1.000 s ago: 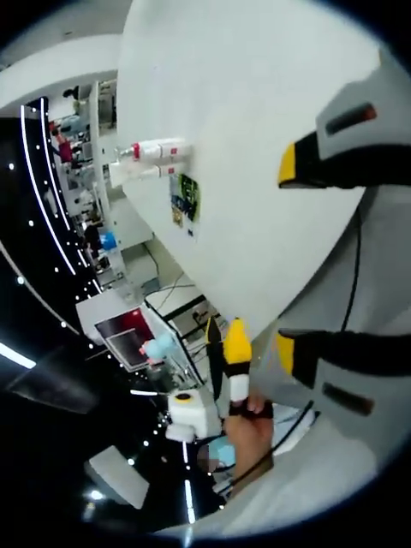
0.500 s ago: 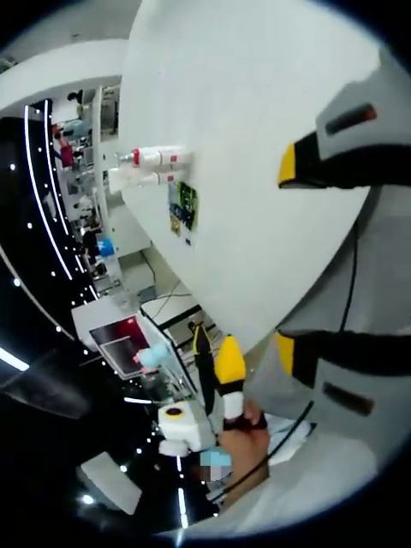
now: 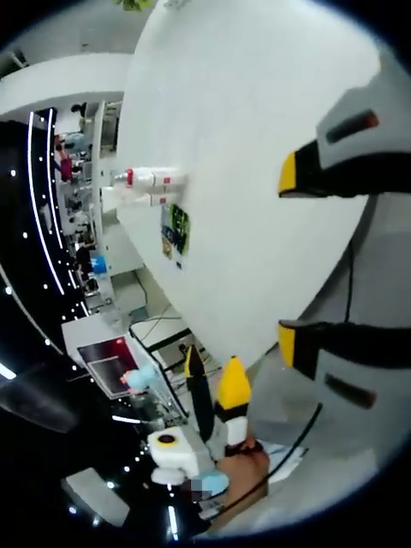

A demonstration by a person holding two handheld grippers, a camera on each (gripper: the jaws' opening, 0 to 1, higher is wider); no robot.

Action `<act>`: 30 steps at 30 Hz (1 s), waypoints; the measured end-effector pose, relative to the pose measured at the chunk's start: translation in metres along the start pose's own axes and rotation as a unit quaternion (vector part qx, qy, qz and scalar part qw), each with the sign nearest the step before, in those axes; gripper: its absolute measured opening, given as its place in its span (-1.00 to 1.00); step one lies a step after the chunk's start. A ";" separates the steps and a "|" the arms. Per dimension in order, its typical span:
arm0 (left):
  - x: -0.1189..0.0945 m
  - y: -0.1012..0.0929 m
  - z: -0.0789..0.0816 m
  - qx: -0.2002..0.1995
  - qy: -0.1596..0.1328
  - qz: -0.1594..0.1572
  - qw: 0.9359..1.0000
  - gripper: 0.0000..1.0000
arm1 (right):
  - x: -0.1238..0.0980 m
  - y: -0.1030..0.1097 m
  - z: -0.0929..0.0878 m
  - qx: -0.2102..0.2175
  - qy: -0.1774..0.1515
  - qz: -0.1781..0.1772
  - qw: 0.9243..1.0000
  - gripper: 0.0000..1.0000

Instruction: Arrange the skincare products in the storage area until every visible bottle or jar stands upright without overlapping.

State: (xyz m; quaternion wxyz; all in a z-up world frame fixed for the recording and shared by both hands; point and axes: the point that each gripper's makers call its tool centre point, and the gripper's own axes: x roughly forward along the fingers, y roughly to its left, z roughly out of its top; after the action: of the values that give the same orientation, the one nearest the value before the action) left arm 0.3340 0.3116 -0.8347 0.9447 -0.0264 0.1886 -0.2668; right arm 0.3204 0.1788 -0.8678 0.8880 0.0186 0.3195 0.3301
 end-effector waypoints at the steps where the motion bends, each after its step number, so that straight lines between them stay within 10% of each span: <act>1: 0.000 0.000 0.001 -0.001 -0.003 0.001 1.000 0.39 | 0.000 -0.001 0.000 0.002 -0.001 -0.003 1.000 0.18; 30: -0.018 0.028 0.011 -0.014 -0.008 0.040 0.999 0.55 | -0.011 -0.015 0.016 0.010 -0.064 -0.036 0.997 0.27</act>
State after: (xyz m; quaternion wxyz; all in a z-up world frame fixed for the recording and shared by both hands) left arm 0.3382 0.3443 -0.8231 0.9557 -0.0345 0.1860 -0.2256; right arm 0.3322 0.1633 -0.8527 0.9176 0.0368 0.2655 0.2934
